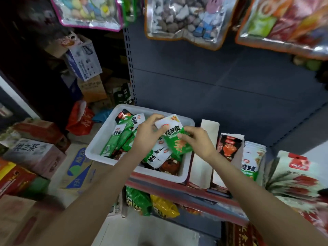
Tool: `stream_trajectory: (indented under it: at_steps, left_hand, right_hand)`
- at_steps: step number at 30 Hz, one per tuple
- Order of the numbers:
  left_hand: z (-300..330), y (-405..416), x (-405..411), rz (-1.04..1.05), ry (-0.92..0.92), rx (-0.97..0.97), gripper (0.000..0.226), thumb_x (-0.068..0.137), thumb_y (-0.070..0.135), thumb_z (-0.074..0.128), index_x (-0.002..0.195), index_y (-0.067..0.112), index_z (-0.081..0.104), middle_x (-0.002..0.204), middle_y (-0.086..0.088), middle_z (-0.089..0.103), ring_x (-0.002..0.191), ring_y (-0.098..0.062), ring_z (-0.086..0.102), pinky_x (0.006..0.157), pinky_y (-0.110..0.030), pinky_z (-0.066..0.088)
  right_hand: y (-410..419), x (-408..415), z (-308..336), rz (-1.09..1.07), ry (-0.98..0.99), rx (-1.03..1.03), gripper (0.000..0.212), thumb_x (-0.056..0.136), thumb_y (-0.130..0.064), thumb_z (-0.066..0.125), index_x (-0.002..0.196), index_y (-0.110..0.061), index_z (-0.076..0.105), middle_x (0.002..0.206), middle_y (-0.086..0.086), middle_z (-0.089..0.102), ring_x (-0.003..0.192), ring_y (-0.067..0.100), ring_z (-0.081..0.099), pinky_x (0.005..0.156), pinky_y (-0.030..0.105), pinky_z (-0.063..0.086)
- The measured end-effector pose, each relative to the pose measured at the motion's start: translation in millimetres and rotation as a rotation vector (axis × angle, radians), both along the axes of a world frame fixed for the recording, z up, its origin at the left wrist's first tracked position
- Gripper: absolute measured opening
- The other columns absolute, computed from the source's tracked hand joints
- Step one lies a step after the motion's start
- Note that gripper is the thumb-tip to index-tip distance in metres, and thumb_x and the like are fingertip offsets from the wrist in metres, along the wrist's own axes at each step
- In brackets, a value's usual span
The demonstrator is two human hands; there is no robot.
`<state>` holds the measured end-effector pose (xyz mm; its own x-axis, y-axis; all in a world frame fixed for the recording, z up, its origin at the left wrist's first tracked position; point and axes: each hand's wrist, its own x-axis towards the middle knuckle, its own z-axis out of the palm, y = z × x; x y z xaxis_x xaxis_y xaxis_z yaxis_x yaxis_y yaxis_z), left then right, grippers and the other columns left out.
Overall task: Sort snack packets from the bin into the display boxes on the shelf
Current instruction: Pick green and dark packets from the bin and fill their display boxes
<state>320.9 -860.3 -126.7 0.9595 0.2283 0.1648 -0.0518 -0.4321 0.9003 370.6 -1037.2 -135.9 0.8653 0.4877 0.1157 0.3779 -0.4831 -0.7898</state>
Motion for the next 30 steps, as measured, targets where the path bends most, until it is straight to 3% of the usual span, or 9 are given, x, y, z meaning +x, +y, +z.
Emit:
stream_trajectory:
  at_steps: [3, 5, 8, 13, 16, 19, 23, 27, 30]
  left_hand:
    - [2.3, -41.9, 11.1, -0.119, 0.063, -0.049, 0.02, 0.087, 0.012, 0.065, 0.091, 0.028, 0.054, 0.088, 0.0, 0.068, 0.078, -0.015, 0.066, 0.073, -0.043, 0.057]
    - [2.0, -75.2, 19.0, -0.181, 0.08, -0.062, 0.024, 0.085, 0.008, 0.066, 0.088, 0.029, 0.054, 0.085, 0.001, 0.068, 0.073, -0.016, 0.066, 0.074, -0.044, 0.056]
    - [2.1, -131.3, 31.4, -0.294, 0.046, -0.001, 0.022, 0.084, 0.008, 0.068, 0.098, 0.02, 0.057, 0.092, -0.006, 0.07, 0.074, -0.018, 0.065, 0.073, -0.036, 0.055]
    - [-1.9, -206.8, 47.6, -0.3, 0.035, -0.016, 0.025, 0.084, 0.014, 0.069, 0.1, 0.019, 0.051, 0.09, -0.007, 0.069, 0.068, -0.008, 0.061, 0.065, -0.02, 0.05]
    - [-9.9, -232.4, 54.4, -0.273, 0.104, -0.073, 0.026, 0.083, 0.014, 0.07, 0.102, 0.019, 0.053, 0.091, -0.009, 0.069, 0.077, -0.017, 0.066, 0.068, -0.03, 0.055]
    - [-16.6, -249.9, 59.1, -0.279, 0.163, -0.049, 0.023, 0.085, 0.01, 0.067, 0.104, 0.018, 0.056, 0.088, -0.006, 0.067, 0.079, -0.019, 0.065, 0.07, -0.038, 0.058]
    - [-21.8, -265.6, 67.8, -0.293, 0.187, 0.165, 0.013, 0.087, 0.01, 0.063, 0.097, 0.017, 0.057, 0.071, 0.007, 0.059, 0.073, -0.018, 0.058, 0.07, -0.037, 0.053]
    - [-25.7, -277.0, 72.7, -0.259, 0.219, 0.424, 0.014, 0.086, 0.014, 0.065, 0.098, 0.017, 0.06, 0.089, 0.002, 0.064, 0.087, -0.019, 0.06, 0.075, -0.033, 0.046]
    - [-30.2, -278.8, 74.5, -0.23, 0.259, 0.493, 0.017, 0.086, 0.015, 0.065, 0.102, 0.018, 0.061, 0.098, 0.002, 0.064, 0.093, -0.016, 0.059, 0.078, -0.028, 0.039]
  right_hand:
    - [-47.3, -0.9, 6.5, -0.069, 0.041, 0.051, 0.027, 0.087, -0.013, 0.065, 0.069, -0.032, 0.057, 0.066, -0.01, 0.06, 0.062, 0.001, 0.054, 0.062, 0.023, 0.043]
    - [-81.4, -2.1, 10.2, -0.119, 0.059, 0.079, 0.025, 0.084, -0.005, 0.067, 0.091, -0.028, 0.06, 0.078, -0.008, 0.063, 0.069, 0.008, 0.06, 0.067, 0.028, 0.051]
    - [-131.8, -4.1, 23.7, -0.204, 0.078, 0.202, 0.058, 0.082, 0.003, 0.066, 0.122, -0.036, 0.049, 0.092, -0.004, 0.063, 0.073, 0.009, 0.061, 0.068, 0.021, 0.053]
    - [-199.1, 9.5, 35.3, -0.292, -0.067, -0.031, 0.022, 0.084, -0.009, 0.067, 0.103, -0.018, 0.061, 0.088, -0.008, 0.063, 0.078, 0.016, 0.06, 0.071, 0.025, 0.043]
    - [-224.5, 19.8, 34.9, -0.296, -0.094, -0.176, 0.015, 0.082, -0.009, 0.068, 0.096, -0.009, 0.061, 0.082, -0.002, 0.061, 0.074, 0.017, 0.055, 0.061, 0.021, 0.034]
    - [-237.2, 29.6, 28.3, -0.268, -0.072, -0.368, 0.011, 0.083, -0.009, 0.064, 0.093, -0.006, 0.061, 0.084, 0.009, 0.063, 0.074, 0.023, 0.053, 0.06, 0.026, 0.029]
    - [-252.3, 41.6, 15.8, -0.247, -0.007, -0.528, 0.007, 0.087, -0.012, 0.059, 0.081, -0.017, 0.059, 0.085, 0.01, 0.07, 0.083, 0.027, 0.061, 0.067, 0.03, 0.043]
    - [-259.3, 47.0, 6.7, -0.231, 0.023, -0.531, 0.008, 0.085, -0.01, 0.062, 0.086, -0.017, 0.066, 0.086, 0.002, 0.07, 0.082, 0.019, 0.061, 0.072, 0.029, 0.049]
    - [-261.2, 49.8, 1.5, -0.249, 0.087, -0.461, 0.013, 0.084, -0.009, 0.061, 0.085, -0.02, 0.068, 0.078, -0.004, 0.067, 0.083, 0.016, 0.065, 0.076, 0.031, 0.054]
